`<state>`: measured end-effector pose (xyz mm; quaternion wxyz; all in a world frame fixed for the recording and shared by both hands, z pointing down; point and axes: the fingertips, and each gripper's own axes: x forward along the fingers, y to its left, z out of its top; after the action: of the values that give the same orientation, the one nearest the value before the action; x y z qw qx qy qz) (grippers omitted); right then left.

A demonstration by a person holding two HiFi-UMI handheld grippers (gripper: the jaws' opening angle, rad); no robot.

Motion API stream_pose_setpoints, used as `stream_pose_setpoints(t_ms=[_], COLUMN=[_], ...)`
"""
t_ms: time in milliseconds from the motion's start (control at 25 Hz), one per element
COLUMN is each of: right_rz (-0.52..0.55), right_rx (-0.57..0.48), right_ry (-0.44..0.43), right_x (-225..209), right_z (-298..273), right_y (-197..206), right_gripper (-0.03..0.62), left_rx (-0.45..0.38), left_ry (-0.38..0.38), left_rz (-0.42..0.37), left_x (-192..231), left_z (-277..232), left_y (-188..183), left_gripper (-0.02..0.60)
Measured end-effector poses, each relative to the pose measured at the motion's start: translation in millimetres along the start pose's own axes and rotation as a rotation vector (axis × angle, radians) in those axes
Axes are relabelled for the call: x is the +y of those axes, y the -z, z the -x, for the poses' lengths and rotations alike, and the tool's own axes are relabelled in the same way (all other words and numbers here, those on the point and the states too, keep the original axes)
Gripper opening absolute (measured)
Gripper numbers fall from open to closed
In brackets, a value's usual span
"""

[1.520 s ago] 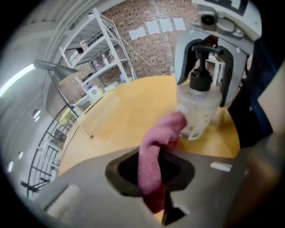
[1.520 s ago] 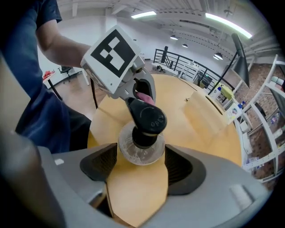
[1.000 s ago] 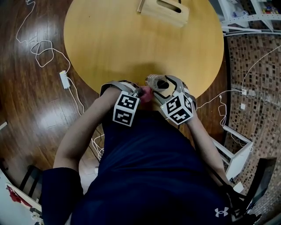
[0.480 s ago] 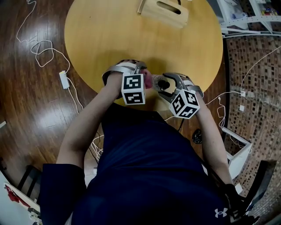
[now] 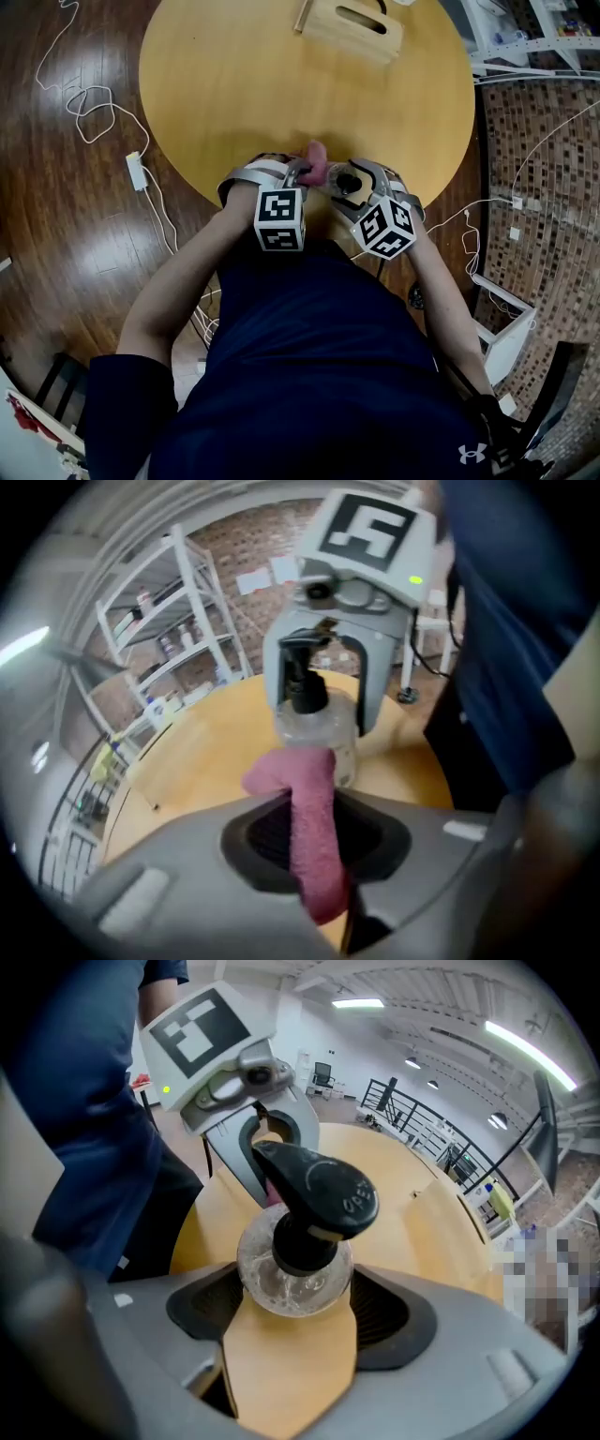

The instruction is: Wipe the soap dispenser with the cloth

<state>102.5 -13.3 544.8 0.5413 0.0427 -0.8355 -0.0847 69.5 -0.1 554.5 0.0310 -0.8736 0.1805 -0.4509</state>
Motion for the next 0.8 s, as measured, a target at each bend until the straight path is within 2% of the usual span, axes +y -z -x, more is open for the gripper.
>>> stream_pose_setpoints(t_ms=[80,160,240,320,440,560,720,800], right_rz=[0.005,0.032,0.046,0.006,-0.197,-0.421,-0.484,-0.472], right_rx=[0.036,0.071,0.079,0.087,0.081,0.004,-0.036,-0.026], right_ry=[-0.038,-0.055,-0.045,-0.019,0.023,0.008,0.021,0.027], right_x=[4.2,8.5,10.0,9.0,4.9,4.8,-2.3,-2.7], right_z=[-4.3,-10.3,-13.6,-11.0,8.2,24.7,24.3,21.1], right_y=[6.5,12.9,15.2,16.9,16.4,4.1,-9.0,-8.9], right_gripper=[0.36,0.357,0.357,0.357,0.368,0.368,0.317,0.313], left_rx=[-0.026,-0.082,-0.114,-0.108,-0.07,-0.068,-0.074,-0.062], left_ry=[0.091,0.21,0.309,0.332,0.197,0.037,-0.17,-0.181], left_rz=[-0.113,-0.175,-0.218,-0.224,-0.146,-0.026,0.096,0.117], left_x=[-22.0,-48.2,-72.4,-81.4,-51.2,3.0,71.5,79.2], left_z=[7.3,14.8,19.5,17.1,7.2,9.4,16.3,10.5], left_y=[-2.4,-7.2,-9.5,-8.7,-5.8,-4.2,-4.9,-6.2], left_gripper=[0.067,0.067,0.067,0.067,0.067,0.067,0.067,0.067])
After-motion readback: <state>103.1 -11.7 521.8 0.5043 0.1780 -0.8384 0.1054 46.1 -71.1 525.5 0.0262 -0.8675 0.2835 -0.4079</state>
